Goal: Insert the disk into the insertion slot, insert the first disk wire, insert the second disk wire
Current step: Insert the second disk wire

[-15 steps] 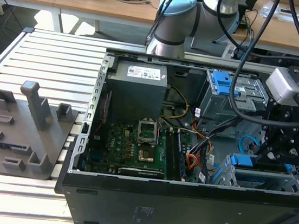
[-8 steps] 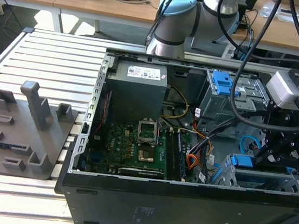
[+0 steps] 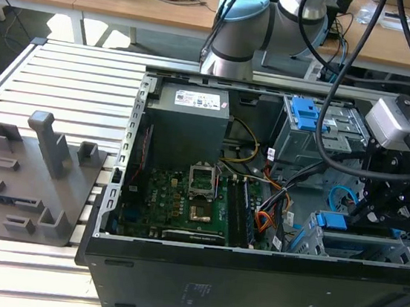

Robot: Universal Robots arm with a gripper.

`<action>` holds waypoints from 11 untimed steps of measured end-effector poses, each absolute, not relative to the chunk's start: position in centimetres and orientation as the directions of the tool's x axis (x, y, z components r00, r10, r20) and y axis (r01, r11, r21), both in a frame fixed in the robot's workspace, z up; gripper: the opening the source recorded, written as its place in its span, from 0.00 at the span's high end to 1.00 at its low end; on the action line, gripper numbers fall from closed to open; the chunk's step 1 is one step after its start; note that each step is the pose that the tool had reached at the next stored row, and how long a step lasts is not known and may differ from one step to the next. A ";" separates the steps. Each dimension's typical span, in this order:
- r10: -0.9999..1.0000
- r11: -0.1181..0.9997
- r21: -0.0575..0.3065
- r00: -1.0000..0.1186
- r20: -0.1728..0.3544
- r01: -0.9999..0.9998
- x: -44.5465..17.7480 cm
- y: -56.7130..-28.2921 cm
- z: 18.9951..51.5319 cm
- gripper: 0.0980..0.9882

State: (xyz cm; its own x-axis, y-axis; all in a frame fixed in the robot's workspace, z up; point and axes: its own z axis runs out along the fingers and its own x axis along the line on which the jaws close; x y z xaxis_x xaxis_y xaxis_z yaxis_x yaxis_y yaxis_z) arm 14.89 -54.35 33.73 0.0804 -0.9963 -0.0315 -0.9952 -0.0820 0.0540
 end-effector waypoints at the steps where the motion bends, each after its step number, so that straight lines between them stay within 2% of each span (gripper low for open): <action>1: -0.996 -0.082 0.054 0.080 -0.032 -0.995 14.9 -54.4 33.7 0.92; 3: -0.996 -0.082 0.054 0.080 -0.032 -0.995 14.9 -54.4 33.7 0.92; 4: -0.996 -0.082 0.054 0.080 -0.032 -0.995 14.9 -54.4 33.7 0.84; 11: -0.996 -0.082 0.054 0.080 -0.032 -0.995 14.9 -54.4 35.2 0.84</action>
State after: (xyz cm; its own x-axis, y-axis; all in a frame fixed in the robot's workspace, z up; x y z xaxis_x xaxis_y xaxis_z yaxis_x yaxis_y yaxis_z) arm 14.88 -54.35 35.20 0.0804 -0.9963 -0.0317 -0.9952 -0.0820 0.0540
